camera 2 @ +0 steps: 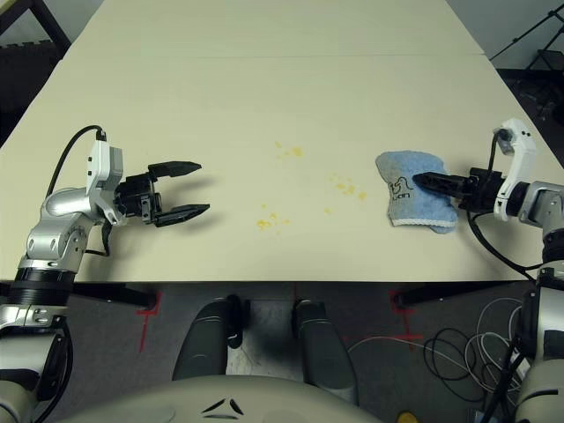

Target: Wipe the water off the table with a rag.

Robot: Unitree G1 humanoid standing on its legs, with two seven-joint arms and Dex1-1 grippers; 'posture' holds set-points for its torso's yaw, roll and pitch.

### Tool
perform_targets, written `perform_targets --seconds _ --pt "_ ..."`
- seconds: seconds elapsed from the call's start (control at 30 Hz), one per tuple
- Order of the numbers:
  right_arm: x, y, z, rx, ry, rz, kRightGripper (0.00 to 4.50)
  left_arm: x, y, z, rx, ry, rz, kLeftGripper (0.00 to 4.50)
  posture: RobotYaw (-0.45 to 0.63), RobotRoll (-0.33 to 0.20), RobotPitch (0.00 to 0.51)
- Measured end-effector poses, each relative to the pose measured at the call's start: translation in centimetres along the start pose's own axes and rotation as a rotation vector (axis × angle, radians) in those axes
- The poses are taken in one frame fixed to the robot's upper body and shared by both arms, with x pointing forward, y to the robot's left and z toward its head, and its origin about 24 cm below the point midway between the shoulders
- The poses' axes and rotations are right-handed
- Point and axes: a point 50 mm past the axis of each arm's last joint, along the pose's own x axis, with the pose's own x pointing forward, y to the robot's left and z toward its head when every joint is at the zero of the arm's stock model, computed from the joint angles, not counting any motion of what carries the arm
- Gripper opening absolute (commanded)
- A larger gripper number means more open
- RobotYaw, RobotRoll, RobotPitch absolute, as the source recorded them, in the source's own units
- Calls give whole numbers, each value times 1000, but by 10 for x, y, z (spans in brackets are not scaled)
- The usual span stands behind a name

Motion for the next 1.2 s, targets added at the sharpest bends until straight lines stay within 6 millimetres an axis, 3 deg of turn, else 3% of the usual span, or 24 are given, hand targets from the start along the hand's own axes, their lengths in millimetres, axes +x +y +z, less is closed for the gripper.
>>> perform_targets --seconds 0.17,0.27,0.6,0.83,1.07,1.2 --pt "6 3 1 -23 13 -1 4460 1 1 2 6 -2 0 4500 129 0 207" --pt "7 2 1 -23 17 -19 3909 0 1 1 5 -2 0 4500 128 0 208" --pt "3 -1 -5 21 40 -29 276 0 1 1 6 0 1 4500 116 0 207" --pt "-3 0 0 44 -4 -7 124 -1 1 0 14 3 4 4500 113 0 207" --pt "-9 15 42 22 -172 53 123 0 1 -1 25 5 4 4500 117 0 203" --pt "3 26 48 1 -178 98 122 -1 1 -1 32 6 6 4500 124 0 204"
